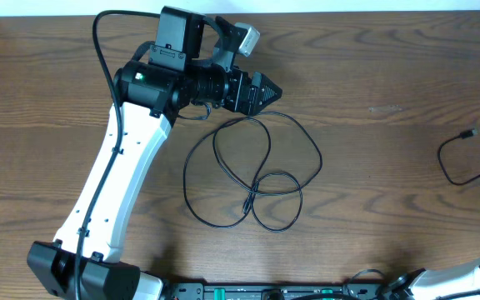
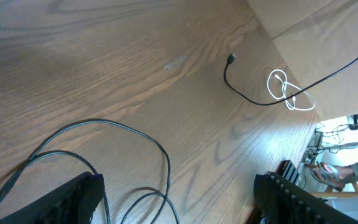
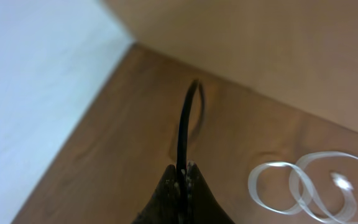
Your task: Untangle cables
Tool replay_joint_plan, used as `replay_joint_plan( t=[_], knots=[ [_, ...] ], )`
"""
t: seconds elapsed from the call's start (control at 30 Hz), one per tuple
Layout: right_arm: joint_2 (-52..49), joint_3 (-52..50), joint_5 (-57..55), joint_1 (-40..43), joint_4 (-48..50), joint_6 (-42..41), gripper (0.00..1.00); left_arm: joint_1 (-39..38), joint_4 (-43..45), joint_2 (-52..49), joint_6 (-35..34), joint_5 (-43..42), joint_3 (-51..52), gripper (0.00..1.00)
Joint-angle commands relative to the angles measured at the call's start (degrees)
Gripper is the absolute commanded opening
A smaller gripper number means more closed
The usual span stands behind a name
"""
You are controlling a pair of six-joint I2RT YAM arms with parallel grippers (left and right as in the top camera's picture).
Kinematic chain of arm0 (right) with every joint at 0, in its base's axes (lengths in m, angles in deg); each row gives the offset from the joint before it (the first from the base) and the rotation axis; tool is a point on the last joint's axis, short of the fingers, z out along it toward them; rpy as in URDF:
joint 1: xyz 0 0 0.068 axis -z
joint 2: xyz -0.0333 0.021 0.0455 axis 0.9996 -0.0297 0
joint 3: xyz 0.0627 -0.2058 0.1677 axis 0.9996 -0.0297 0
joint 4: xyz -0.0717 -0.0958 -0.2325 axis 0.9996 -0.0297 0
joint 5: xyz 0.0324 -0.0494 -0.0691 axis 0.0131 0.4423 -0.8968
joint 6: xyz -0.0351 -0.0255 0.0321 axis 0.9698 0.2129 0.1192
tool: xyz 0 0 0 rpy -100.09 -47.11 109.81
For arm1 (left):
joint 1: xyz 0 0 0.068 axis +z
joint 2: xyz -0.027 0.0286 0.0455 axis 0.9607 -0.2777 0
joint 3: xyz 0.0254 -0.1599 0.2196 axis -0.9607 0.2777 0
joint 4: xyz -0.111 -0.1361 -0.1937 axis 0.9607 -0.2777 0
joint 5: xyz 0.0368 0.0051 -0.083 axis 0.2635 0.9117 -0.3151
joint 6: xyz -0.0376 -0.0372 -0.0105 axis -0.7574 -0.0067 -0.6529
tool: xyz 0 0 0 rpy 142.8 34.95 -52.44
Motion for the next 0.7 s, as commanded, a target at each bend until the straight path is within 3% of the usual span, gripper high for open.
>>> replay_joint_plan(
  t=[0.0, 0.4, 0.67],
  knots=[
    [3.0, 1.9, -9.0, 0.3, 0.1, -3.4, 0.01, -0.2, -0.2, 1.5, 1.6, -1.0, -1.0, 0.82],
    [12.5, 15.6, -15.0, 0.4, -3.7, -0.9, 0.01, -0.2, -1.3, 1.5, 3.5, -1.0, -1.0, 0.82],
    [9.9, 16.2, -12.3, 0.3, -6.1, 0.7, 0.01, -0.2, -2.7, 1.5, 4.5, -1.0, -1.0, 0.82]
  ],
)
